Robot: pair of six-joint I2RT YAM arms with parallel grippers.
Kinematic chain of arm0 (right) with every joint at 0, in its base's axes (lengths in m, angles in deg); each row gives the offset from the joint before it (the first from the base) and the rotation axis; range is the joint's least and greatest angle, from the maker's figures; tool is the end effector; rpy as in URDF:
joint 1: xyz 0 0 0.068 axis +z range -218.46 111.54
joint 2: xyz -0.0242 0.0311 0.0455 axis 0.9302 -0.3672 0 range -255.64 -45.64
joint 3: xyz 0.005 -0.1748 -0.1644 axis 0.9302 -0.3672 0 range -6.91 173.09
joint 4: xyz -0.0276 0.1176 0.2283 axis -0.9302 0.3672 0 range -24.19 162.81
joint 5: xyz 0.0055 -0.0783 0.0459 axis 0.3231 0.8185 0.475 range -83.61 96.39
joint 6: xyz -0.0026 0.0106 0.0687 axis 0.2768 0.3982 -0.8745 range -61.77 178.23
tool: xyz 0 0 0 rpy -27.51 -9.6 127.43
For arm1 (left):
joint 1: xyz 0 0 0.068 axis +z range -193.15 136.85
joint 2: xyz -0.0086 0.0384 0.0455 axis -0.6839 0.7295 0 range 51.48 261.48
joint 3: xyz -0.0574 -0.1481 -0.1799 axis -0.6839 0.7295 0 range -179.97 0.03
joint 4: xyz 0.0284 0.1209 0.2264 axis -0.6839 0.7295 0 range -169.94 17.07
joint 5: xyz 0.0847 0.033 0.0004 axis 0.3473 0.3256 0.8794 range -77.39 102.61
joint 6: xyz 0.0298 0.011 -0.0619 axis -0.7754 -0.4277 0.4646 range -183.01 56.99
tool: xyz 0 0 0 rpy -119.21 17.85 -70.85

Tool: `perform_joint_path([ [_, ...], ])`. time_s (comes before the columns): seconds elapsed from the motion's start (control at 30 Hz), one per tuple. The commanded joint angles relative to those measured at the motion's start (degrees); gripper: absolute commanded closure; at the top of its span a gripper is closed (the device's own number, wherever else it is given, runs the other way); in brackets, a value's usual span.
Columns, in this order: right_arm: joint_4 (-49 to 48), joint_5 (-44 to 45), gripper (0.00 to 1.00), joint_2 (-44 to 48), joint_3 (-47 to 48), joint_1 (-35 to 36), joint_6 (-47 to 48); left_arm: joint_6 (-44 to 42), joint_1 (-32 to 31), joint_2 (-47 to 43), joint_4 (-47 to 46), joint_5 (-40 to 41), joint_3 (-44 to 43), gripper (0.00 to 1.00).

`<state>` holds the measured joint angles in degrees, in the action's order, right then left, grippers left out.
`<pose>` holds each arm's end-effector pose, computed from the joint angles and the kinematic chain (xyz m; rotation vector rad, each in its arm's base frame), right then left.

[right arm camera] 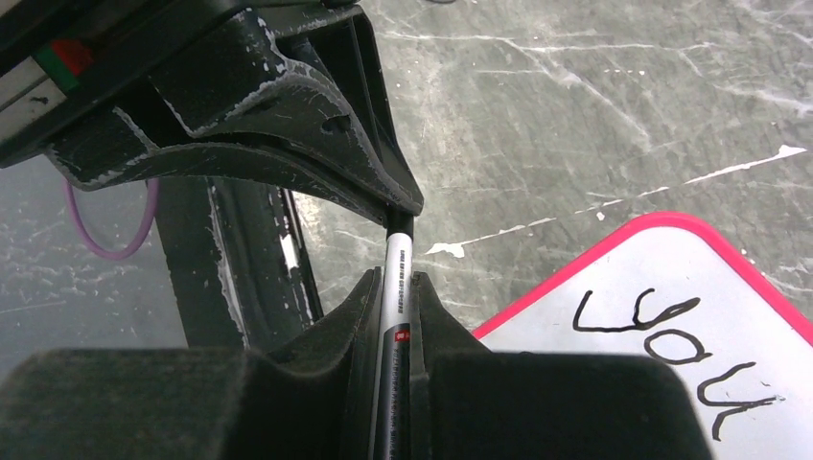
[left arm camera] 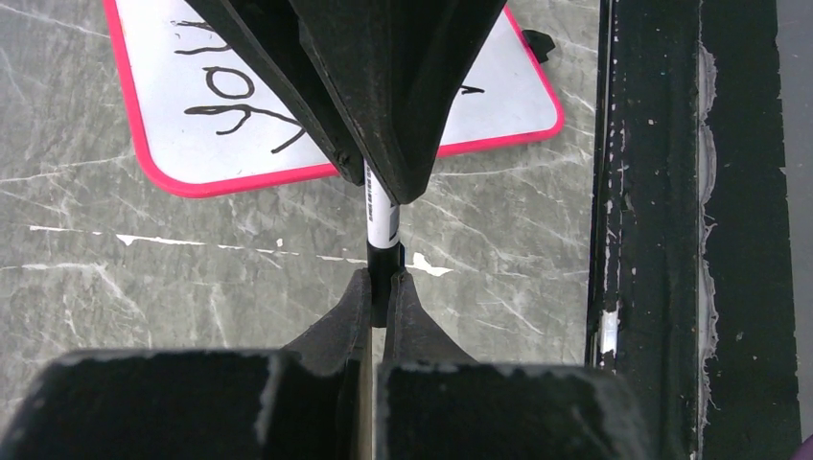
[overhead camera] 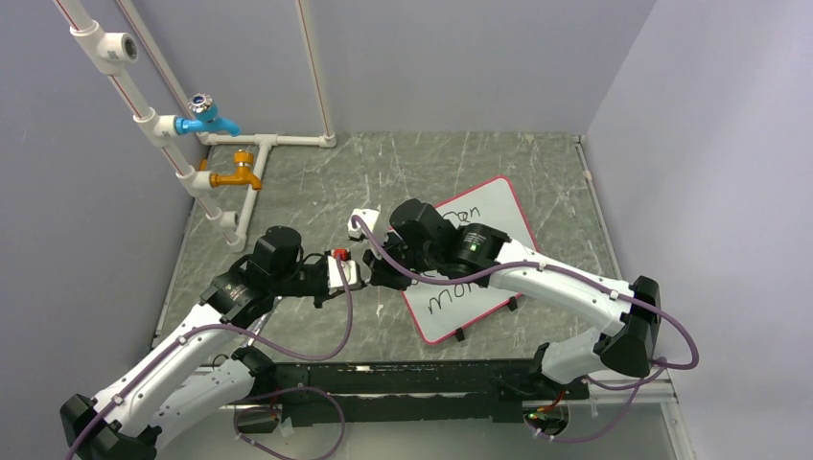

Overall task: Write a sentence on the whiteboard
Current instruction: Insert the whiteboard marker without the cap into the pen cap.

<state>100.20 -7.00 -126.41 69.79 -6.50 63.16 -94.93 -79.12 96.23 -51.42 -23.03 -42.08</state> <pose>0.1432 0.2970 0.3029 -1.4004 1.8797 0.7807 0.1453 -0.1461 0.2621 1.4482 1.4881 -0.6970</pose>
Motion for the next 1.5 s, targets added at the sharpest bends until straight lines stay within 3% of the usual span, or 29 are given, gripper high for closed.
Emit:
perform_joint_path([
  [0.0,-4.25,-1.02,1.0,-0.29,0.63,2.21,-1.02,-0.52,-0.46,-1.16,-13.33,-3.49,-1.66,1.0],
  [0.07,-4.01,-0.17,1.0,0.81,0.24,2.21,-1.21,-0.44,-0.41,-1.23,-13.1,-2.95,-1.74,0.99],
  [0.27,-2.78,1.79,1.0,3.17,0.37,2.21,-1.75,-0.51,-0.15,-0.69,-11.83,-1.15,-1.9,0.7],
  [0.4,-1.68,1.92,1.0,3.71,1.11,2.21,-1.85,-0.51,-0.06,-1.02,-11.48,-0.95,-1.76,0.63],
  [0.57,-1.58,2.06,1.0,4.25,1.35,2.23,-2.03,-0.16,0.06,-0.08,-10.76,-1.36,-2.11,0.66],
  [0.77,-3.46,2.05,1.0,5.47,0.25,2.2,-2.7,0.34,0.11,1.56,-9.89,-2.61,-3.22,0.99],
  [0.9,-4.43,3.0,0.99,5.83,0.03,2.18,-3.76,1.37,0.11,1.21,-10.7,-2.99,-3.04,1.0],
  [1.03,-3.83,6.98,0.62,6.37,1.41,2.21,-4.75,2.99,0.27,0.95,-12.2,-1.23,-2.62,1.0],
  [1.1,-3.94,9.89,0.48,7.22,1.74,2.21,-4.84,3.57,0.41,1.09,-12.18,-0.69,-2.91,1.0],
  [1.17,-4.68,13.05,0.24,8.58,1.58,2.18,-7.06,4.44,0.55,1.21,-12.33,0.18,-3.21,1.0],
  [1.27,-6.28,20.69,0.14,11.27,0.23,2.08,-9.17,6.14,0.76,1.26,-13.22,1.24,-3.29,1.0],
  [1.47,-8.89,34.65,0.07,16.68,-3.21,2.12,-13.96,12.66,1.28,3.15,-14.24,7.88,-5.3,1.0],
])
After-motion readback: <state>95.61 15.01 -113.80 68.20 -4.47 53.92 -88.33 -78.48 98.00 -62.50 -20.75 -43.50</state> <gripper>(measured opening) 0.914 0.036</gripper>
